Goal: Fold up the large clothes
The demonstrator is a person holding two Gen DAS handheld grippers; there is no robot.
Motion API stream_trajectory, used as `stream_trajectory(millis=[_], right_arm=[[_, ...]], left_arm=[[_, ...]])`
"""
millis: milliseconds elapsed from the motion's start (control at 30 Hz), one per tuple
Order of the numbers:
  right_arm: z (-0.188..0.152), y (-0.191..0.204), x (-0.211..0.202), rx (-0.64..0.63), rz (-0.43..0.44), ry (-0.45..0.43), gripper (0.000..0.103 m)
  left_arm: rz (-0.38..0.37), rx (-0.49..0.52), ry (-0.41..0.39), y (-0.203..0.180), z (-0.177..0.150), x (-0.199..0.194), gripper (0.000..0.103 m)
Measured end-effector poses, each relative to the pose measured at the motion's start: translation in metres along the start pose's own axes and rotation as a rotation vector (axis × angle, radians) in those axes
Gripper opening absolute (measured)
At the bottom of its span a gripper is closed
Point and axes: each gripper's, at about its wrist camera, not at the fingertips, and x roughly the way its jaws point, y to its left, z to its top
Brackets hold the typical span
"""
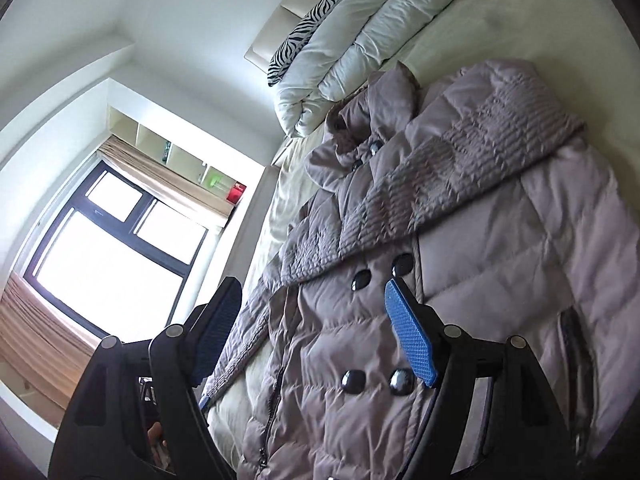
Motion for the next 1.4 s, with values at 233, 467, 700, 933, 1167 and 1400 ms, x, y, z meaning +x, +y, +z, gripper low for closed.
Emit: stream_trajectory(millis=[233, 467, 700, 933, 1167, 1400], right_arm=[[-0.028, 0.010, -0.017, 0.011, -0.025, -0.001, 0.074], [-0.031, 0.006, -0.026, 0.043, -0.044, -0.014, 0.074], [-0.038, 0.003, -0.024, 0.052, -0.048, 0.006, 0.074], [-0.042, 0.003, -0.027, 0.021, -0.048, 0.012, 0.074], [-0.035, -0.010, -0.036, 0.049, -0.041, -0.011, 0.074], [-0.024, -0.033, -0.034, 0.093, -0.046, 0.033, 0.074]], left_arm=[[-0.027, -0.196, -0.139, 0.047, 0.035, -0.025, 0.093], [-0.036, -0.355, -0.196, 0.067, 0.058, -0.014, 0.093], [0.044, -0.388, -0.193, 0.074, 0.067, -0.007, 0.029], [0.059, -0.148, -0.185, 0.024, 0.059, -0.017, 0.018], [0.081, 0.552, -0.083, -0.142, -0.035, 0.021, 0.018], [0.114, 1.148, 0.138, -0.196, -0.230, 0.095, 0.018]])
